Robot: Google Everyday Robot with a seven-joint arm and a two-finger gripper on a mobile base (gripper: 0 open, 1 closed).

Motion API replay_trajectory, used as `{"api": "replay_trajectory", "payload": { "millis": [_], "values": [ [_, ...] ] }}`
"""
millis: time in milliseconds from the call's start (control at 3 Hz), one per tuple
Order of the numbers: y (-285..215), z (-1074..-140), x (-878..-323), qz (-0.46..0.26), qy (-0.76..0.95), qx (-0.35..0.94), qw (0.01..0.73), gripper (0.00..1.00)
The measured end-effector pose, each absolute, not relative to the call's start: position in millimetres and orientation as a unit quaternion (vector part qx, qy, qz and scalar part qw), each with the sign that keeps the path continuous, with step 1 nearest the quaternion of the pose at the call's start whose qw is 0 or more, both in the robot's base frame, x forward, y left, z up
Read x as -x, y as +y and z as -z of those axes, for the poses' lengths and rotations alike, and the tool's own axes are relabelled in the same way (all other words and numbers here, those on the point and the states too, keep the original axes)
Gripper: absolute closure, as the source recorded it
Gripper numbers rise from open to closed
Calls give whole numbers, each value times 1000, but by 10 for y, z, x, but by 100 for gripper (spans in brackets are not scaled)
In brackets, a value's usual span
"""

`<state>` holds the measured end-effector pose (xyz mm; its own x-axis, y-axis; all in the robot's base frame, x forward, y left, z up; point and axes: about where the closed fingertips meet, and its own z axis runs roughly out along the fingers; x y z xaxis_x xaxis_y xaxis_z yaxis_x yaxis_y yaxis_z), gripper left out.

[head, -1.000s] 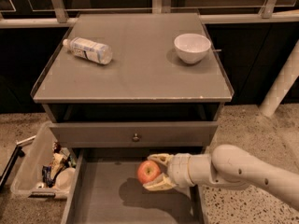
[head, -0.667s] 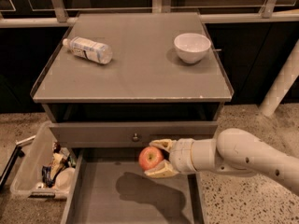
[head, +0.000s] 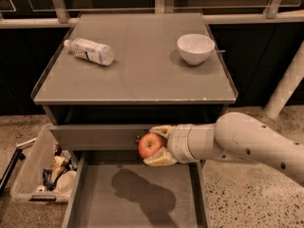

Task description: Pick apple from middle drawer and place on counter

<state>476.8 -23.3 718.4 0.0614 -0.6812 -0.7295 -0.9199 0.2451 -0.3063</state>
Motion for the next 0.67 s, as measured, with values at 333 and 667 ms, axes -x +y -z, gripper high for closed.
{"api": "replay_trajectory", "payload": {
  "millis": [333,667],
  "values": [
    [-196,-7569,-4820,-117,651,615,429,100],
    [-172,-8152,-4936,-86,625,633,448,100]
  ]
}}
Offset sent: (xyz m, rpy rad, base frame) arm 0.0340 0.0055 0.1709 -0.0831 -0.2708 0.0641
